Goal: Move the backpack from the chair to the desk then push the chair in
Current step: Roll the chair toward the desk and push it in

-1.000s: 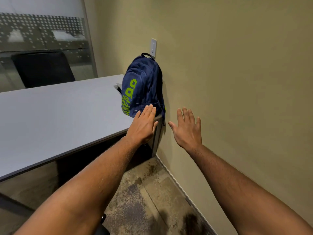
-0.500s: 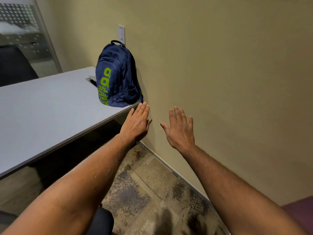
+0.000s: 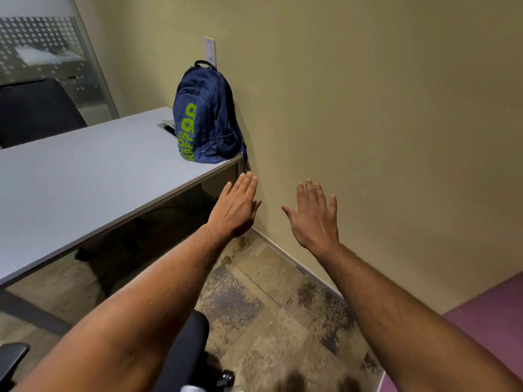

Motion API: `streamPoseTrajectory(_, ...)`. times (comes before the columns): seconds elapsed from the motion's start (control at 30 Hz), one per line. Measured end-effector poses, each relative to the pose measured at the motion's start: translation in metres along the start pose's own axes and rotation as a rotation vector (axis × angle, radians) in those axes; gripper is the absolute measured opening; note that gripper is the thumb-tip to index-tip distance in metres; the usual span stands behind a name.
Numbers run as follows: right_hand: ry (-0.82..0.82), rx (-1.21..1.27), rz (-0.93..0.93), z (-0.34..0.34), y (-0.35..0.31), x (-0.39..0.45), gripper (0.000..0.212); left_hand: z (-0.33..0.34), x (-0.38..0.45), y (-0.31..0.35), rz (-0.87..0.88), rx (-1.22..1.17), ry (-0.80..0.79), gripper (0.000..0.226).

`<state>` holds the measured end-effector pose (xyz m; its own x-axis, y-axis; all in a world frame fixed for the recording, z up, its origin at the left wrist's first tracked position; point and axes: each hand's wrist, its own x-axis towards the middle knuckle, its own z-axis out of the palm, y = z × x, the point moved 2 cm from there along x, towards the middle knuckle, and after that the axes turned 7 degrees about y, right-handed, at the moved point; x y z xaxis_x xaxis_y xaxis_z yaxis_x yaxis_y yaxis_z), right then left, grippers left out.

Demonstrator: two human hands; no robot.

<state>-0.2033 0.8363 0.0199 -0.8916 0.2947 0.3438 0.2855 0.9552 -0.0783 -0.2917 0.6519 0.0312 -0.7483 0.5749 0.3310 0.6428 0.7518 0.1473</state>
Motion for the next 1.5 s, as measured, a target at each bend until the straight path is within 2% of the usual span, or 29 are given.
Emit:
streamPoseTrajectory(0.33, -0.003, -0.004, -0.009, -0.017, -0.016, -0.082, 0.075, -0.026, -0.095, 0.016, -0.001, 0.036, -0.008, 0.065)
streamPoseTrajectory(0.9, -0.033, 0.031, 0.007, -0.043, -0.084, -0.157, 0.075, -0.068, -0.197, -0.019, -0.014, 0.05, -0.022, 0.065)
streamPoseTrajectory(1.17, -0.049, 0.002, 0.053, -0.056, -0.159, -0.213, 0.074, -0.09, -0.258, -0.059, 0.04, 0.018, -0.06, 0.064)
streamPoseTrajectory(1.5, -0.012, -0.073, 0.199, -0.066, -0.295, -0.293, 0.075, -0.13, -0.353, -0.157, 0.177, -0.039, -0.059, 0.063)
